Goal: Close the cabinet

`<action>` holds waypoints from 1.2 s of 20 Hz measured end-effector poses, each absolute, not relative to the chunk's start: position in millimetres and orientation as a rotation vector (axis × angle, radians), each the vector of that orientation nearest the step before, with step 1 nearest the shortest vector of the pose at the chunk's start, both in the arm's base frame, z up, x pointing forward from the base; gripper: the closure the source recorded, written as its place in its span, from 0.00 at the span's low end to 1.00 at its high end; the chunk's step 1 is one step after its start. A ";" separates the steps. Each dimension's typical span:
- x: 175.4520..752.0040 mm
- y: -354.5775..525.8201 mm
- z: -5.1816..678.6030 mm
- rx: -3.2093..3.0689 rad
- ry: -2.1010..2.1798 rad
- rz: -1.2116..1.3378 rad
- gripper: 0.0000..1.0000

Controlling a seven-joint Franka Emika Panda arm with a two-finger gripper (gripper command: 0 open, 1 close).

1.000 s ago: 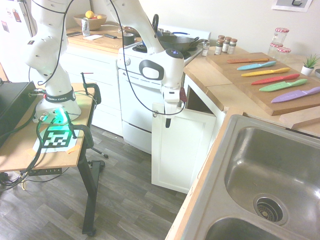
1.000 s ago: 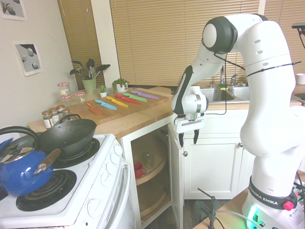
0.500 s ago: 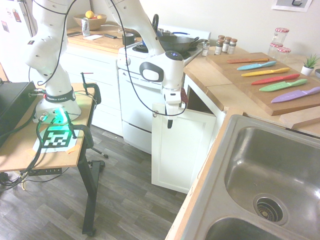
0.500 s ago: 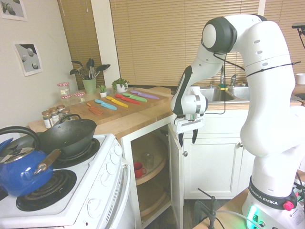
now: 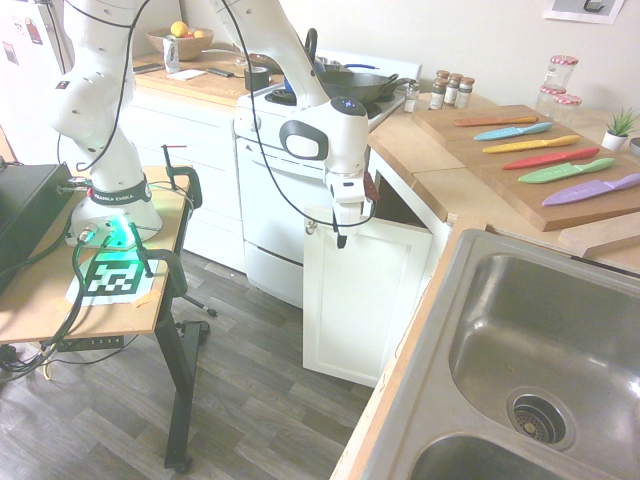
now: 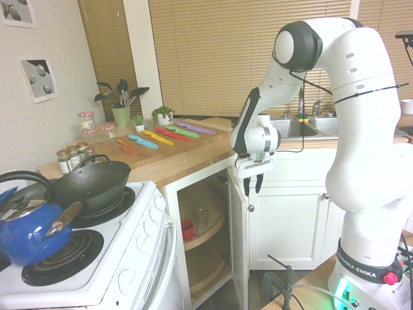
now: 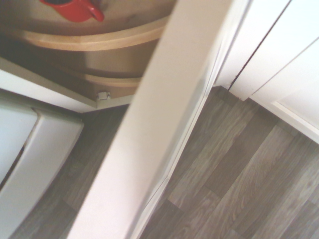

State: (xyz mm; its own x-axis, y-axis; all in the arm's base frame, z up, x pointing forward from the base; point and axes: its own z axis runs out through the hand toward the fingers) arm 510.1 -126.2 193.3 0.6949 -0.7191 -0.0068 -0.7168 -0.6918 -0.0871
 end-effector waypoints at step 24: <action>522.2 -43.5 187.4 -3.048 0.831 -0.036 1.00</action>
